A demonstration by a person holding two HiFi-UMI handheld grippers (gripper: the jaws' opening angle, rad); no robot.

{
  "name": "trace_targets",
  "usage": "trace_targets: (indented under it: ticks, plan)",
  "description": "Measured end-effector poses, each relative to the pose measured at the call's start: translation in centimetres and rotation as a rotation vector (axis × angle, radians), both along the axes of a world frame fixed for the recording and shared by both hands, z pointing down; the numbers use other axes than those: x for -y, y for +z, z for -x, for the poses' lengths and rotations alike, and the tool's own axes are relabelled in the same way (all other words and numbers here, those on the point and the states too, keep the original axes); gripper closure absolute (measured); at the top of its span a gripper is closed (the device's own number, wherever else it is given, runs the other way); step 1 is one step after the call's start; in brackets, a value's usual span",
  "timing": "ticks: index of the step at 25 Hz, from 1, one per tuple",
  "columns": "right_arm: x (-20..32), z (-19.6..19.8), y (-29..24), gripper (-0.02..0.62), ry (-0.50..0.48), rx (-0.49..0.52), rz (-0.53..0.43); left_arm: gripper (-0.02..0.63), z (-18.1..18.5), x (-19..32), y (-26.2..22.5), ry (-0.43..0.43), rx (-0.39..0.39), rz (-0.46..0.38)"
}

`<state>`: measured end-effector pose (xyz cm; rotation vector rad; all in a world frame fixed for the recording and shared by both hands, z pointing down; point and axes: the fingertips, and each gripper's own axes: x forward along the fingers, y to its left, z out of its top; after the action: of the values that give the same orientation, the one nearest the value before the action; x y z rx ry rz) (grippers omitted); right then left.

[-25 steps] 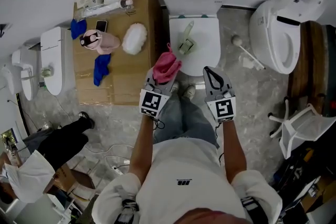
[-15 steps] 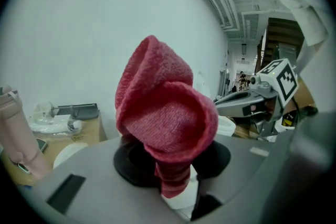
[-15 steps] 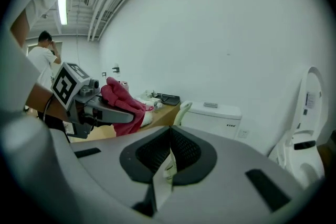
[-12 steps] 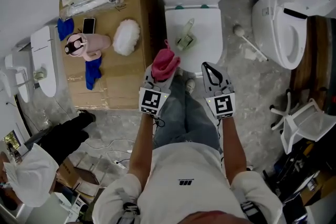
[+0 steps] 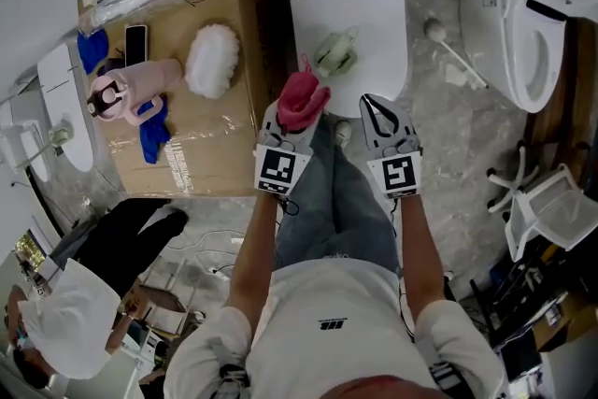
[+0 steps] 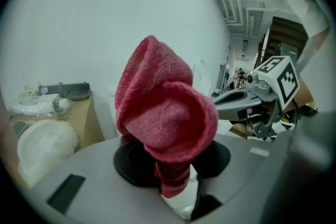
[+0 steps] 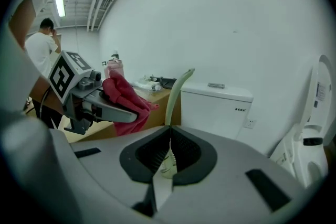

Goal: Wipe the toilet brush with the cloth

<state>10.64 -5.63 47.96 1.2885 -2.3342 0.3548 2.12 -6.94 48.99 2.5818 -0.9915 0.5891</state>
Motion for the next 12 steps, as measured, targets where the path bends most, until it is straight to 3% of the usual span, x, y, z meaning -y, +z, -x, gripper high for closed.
trace_targets:
  ticks: [12]
  plan:
    - [2.2,1.5,7.9,0.577,-0.08,-0.055,0.04,0.463,-0.9,1.9,6.9,0.017,0.034,0.042]
